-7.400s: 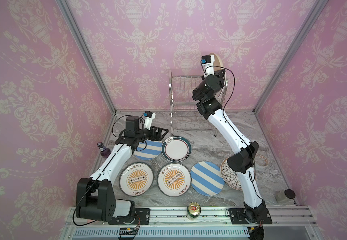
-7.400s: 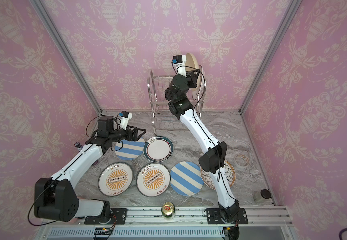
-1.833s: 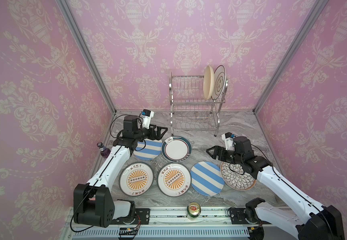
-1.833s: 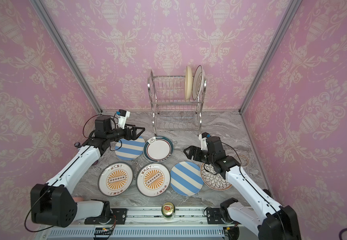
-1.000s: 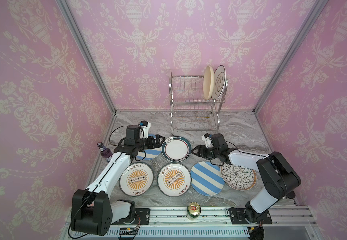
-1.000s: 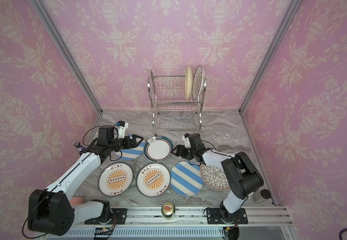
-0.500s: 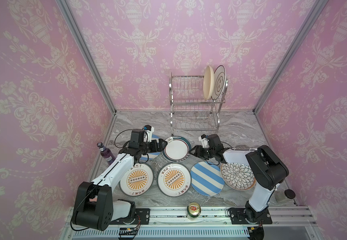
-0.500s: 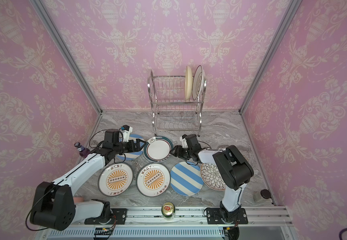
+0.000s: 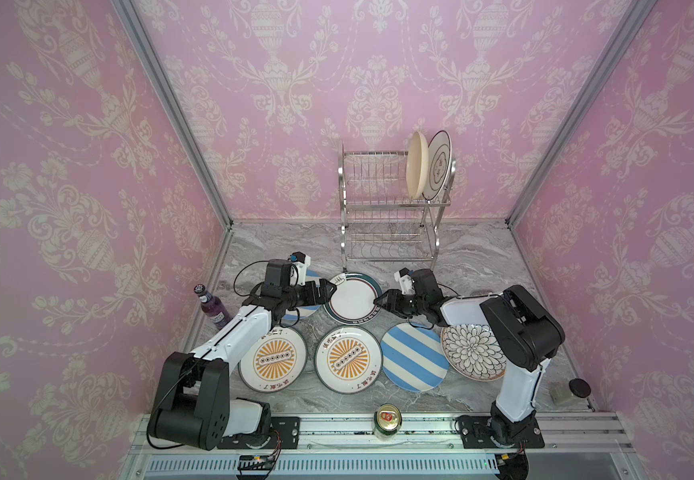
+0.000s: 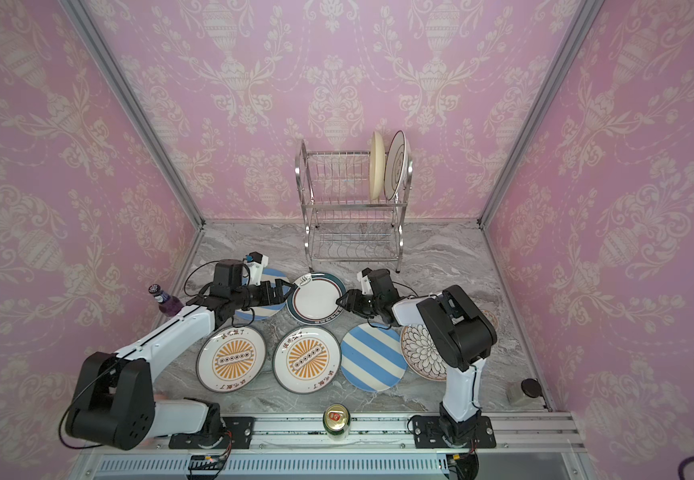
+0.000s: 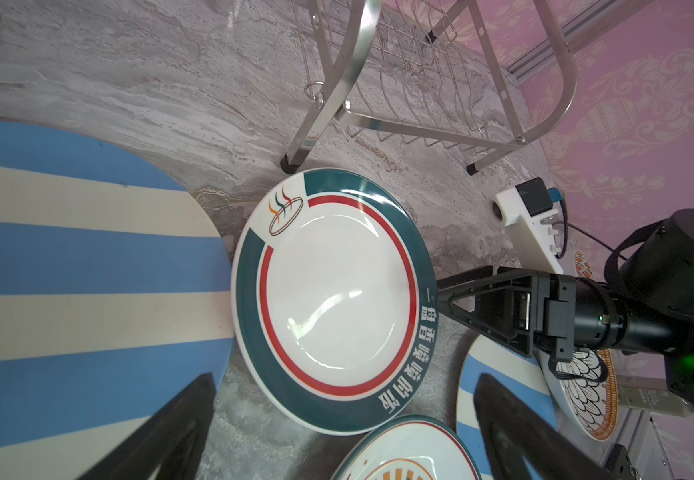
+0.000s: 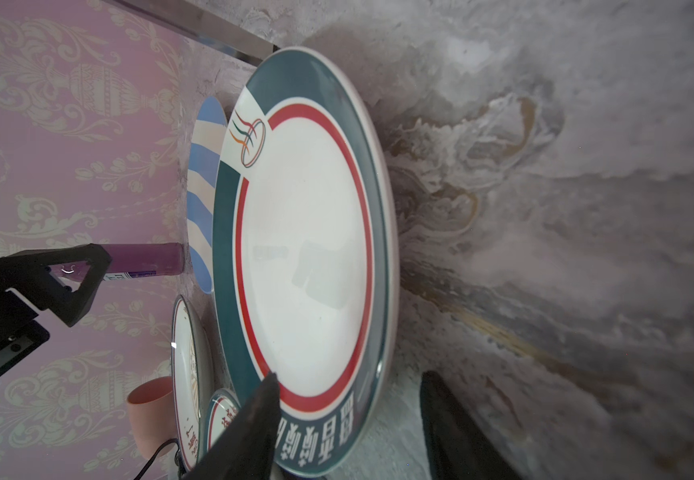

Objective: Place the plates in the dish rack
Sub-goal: 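Grasp the green-rimmed plate's rim with the right gripper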

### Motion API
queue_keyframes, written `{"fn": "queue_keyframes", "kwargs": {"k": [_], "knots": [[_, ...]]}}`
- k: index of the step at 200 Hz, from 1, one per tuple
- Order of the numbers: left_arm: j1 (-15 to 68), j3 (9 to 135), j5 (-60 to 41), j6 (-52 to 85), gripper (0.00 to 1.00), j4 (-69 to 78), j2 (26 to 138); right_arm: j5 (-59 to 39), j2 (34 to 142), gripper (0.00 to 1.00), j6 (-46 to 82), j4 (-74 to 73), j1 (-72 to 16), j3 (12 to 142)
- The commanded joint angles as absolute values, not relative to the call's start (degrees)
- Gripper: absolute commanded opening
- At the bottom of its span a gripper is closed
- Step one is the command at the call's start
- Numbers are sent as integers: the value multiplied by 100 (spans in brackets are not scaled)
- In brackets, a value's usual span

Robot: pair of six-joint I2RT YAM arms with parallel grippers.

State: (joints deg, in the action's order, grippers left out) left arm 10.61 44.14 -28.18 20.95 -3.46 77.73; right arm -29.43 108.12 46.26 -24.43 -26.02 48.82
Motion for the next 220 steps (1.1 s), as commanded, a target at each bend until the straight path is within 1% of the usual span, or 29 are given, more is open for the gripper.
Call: {"fn": "queue_keyframes", "kwargs": {"k": [1,57,113,127,144,182,203,220], "knots": [[1130,4281,-2936,2067,99,-205,7894,-2925,10994,55,4824,-2611,-2643,4905],[1297,4001,-2905,2145,99,224,8147,-2926,11125,49,5013,-2976,-2644,4791],[1373,3960,-2923,2181,99,473,8353,-2894,11267,40,5187,-3325,-2644,4717],[1374,3947,-2994,2264,99,640,8392,-2901,11315,35,5235,-3415,-2637,4710],[1390,3964,-3062,2294,99,718,8458,-2909,11364,33,5294,-3491,-2637,4720],[1442,3970,-3187,2422,99,907,8508,-2866,11399,25,5368,-3577,-2642,4737],[1459,4033,-3160,2385,99,840,8499,-2806,11354,18,5364,-3492,-2638,4746],[1460,4070,-3120,2382,99,803,8466,-2763,11313,17,5322,-3352,-2644,4772]]}}
